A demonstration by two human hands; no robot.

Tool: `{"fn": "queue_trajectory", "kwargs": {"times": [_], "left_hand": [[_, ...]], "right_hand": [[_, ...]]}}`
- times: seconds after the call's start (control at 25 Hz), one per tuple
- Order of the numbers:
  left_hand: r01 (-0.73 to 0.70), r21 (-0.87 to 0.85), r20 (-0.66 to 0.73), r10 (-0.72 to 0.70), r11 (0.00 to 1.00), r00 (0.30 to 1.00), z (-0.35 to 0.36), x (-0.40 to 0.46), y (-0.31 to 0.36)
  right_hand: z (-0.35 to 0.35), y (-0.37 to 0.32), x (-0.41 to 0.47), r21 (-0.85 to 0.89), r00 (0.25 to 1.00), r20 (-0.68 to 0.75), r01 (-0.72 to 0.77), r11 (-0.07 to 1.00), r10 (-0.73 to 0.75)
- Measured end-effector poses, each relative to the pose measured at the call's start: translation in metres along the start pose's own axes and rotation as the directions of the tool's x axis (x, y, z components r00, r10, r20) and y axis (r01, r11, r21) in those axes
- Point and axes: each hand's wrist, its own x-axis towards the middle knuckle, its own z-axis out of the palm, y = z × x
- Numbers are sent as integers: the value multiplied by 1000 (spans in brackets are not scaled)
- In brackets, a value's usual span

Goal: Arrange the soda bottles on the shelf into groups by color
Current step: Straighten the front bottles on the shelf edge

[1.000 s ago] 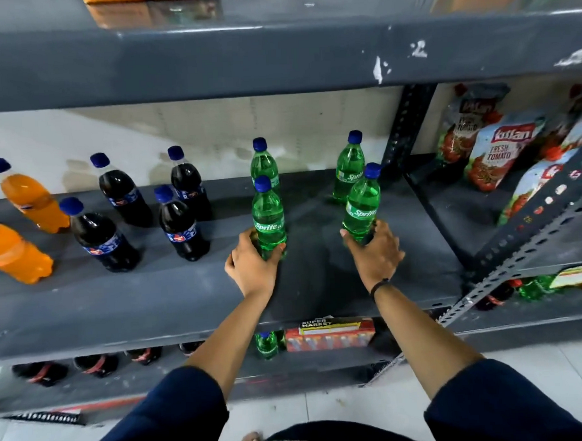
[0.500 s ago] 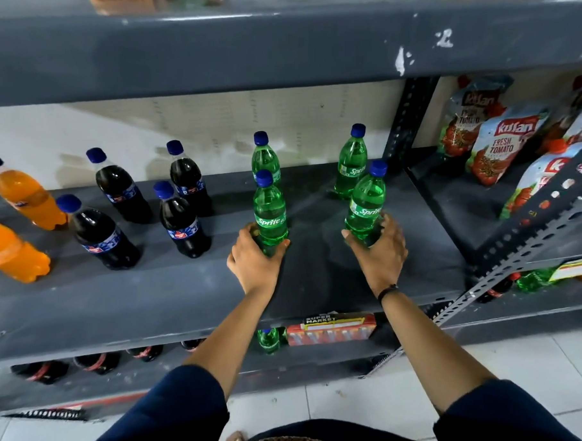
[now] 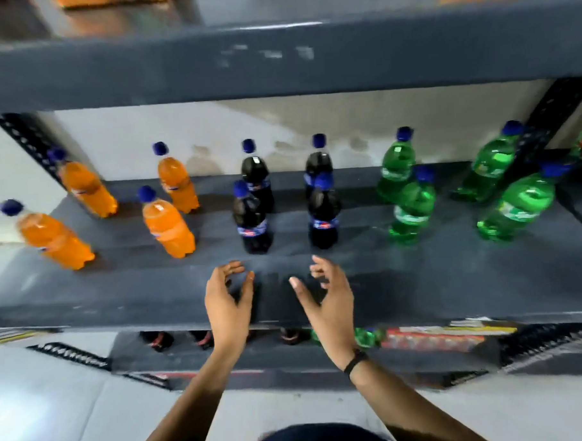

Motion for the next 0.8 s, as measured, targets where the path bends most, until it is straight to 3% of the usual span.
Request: {"fn": "queue_trajectory", "kwargs": {"times": [0.12, 0.28, 0.56, 0.8], "left_hand": [[13, 29, -256, -5, 999, 967, -79, 50, -44], [149, 132, -488, -66, 980, 870, -152, 106, -79], [304, 162, -434, -209, 939, 876, -211, 170, -113], [357, 328, -419, -204, 875, 885, -208, 176, -116]], "right_hand": [[96, -35, -8, 100, 982, 188, -14, 995, -5], [181, -64, 9, 131, 953, 295, -112, 985, 69], [238, -77, 45, -17, 977, 160, -140, 990, 141], [254, -79, 43, -127, 991, 36, -122, 984, 128]]}}
